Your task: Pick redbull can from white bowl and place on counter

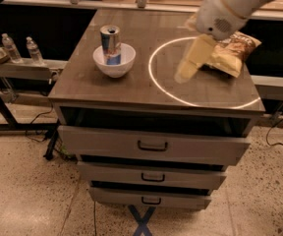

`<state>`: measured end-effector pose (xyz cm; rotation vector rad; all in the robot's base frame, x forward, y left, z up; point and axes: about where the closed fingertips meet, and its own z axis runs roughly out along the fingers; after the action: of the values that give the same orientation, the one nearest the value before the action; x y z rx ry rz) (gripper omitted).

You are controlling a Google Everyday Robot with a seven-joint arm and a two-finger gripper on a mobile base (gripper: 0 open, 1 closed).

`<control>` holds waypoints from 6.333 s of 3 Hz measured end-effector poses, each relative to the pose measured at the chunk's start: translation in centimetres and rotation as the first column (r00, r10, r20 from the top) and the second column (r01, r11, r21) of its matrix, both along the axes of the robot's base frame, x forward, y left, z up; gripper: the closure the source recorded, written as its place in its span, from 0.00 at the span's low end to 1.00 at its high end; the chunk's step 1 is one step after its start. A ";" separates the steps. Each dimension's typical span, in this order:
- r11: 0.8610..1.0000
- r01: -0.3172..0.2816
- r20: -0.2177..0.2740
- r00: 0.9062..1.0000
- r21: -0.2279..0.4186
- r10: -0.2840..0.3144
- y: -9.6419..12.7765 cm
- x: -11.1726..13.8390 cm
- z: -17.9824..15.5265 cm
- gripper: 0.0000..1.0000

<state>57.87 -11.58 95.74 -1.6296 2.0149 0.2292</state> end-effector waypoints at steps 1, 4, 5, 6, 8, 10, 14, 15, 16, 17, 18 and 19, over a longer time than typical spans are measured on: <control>0.993 -0.069 0.015 0.998 0.100 0.068 5.3 3.8 -0.5 0.00; 0.967 -0.044 -0.022 0.998 0.250 0.051 8.2 5.4 -2.4 0.00; 0.912 0.027 -0.028 0.999 0.410 -0.017 11.2 7.9 -3.1 0.00; 0.829 0.069 -0.042 0.998 0.555 -0.054 14.5 10.5 -3.5 0.00; 0.755 0.041 -0.022 0.999 0.655 -0.036 18.6 12.4 -3.3 0.17; 0.723 0.002 -0.001 1.000 0.691 -0.002 20.4 12.7 -3.3 0.64; 0.660 -0.136 0.191 0.981 0.739 -0.012 19.3 14.2 4.1 1.00; 0.614 -0.186 0.242 0.970 0.767 -0.009 22.1 17.5 4.6 1.00; 0.575 -0.250 0.361 0.929 0.779 -0.086 23.3 22.4 8.7 1.00; 0.590 -0.268 0.434 0.887 0.762 -0.158 22.6 24.9 11.2 1.00; 0.651 -0.185 0.458 0.844 0.736 -0.278 19.2 27.4 12.3 1.00; 0.709 -0.050 0.431 0.823 0.703 -0.369 16.7 29.2 9.6 1.00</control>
Offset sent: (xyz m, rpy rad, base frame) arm 0.0377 0.0527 -0.0048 0.1004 -0.0117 0.0684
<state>87.08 5.13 105.37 -0.8743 1.3586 0.3506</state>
